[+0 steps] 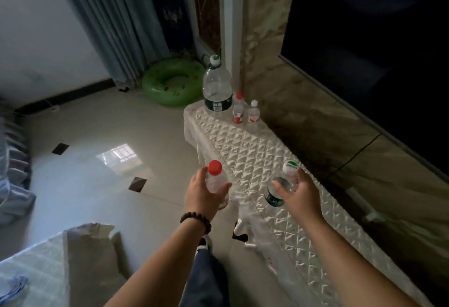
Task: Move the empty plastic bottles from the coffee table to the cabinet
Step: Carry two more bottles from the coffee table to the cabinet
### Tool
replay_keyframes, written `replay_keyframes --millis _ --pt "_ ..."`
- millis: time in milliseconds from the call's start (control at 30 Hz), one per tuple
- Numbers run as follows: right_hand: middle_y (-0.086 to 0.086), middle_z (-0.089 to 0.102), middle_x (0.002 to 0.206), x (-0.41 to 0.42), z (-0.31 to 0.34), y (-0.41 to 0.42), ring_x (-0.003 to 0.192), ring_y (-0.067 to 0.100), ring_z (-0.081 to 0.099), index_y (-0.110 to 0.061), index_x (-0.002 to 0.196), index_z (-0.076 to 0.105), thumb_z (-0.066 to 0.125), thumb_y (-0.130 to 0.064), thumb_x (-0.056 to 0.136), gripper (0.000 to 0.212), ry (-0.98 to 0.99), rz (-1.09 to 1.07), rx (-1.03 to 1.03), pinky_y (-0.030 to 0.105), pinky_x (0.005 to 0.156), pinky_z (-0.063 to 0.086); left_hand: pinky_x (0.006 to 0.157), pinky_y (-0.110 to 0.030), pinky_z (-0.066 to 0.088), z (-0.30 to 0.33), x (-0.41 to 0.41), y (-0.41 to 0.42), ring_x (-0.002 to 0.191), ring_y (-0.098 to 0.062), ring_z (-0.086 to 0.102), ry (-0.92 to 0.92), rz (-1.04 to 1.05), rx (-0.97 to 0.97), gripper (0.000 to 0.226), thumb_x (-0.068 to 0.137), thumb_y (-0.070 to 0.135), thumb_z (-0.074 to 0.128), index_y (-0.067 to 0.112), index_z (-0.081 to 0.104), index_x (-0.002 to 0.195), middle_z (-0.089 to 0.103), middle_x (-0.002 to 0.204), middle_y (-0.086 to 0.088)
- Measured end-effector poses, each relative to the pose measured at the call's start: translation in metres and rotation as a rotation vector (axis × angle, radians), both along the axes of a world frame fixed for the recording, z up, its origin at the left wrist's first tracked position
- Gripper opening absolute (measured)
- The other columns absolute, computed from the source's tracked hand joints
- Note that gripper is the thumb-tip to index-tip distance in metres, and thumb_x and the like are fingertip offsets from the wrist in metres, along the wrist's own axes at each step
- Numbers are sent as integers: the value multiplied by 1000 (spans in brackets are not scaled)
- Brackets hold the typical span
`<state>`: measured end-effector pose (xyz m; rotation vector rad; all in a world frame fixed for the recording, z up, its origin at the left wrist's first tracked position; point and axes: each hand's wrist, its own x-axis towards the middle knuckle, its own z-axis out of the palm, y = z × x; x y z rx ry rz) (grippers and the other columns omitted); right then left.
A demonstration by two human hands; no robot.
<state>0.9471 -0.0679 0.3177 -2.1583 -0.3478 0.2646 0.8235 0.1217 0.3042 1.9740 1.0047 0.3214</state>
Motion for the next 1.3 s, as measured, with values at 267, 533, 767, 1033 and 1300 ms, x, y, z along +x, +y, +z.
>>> replay_keyframes --millis 267,533,767,1033,1300 --pt "-1 56 100 75 -15 97 93 14 52 -15 108 58 73 -30 81 35 18 -152 -79 23 75 36 90 -41 50 -24 105 109 102 -20 58 64 -162 -27 68 70 50 75 24 48 127 59 117 1" --pt "6 60 112 147 -40 165 98 16 54 -14 116 57 74 -36 80 46 98 -273 -98 25 79 37 85 -34 50 -40 199 181 98 -18 56 116 -292 -56 62 70 46 77 27 46 122 57 113 3" --pt "8 58 121 229 -92 178 113 25 55 -13 122 54 74 -37 79 54 213 -387 -103 35 90 46 90 -38 49 -96 286 187 104 -19 55 153 -361 -84 61 70 43 78 28 48 120 58 118 2" --pt "10 60 120 321 -182 192 111 24 57 -10 122 54 75 -36 78 55 188 -382 -145 28 84 41 80 -26 39 -181 368 171 94 -11 46 169 -382 -116 60 72 34 79 26 46 121 51 112 5" --pt "10 55 130 350 -235 207 119 24 53 -12 130 47 76 -34 77 64 176 -288 -173 26 89 38 81 -26 44 -230 390 160 101 -16 55 165 -351 -129 63 70 33 80 23 46 121 56 118 1"
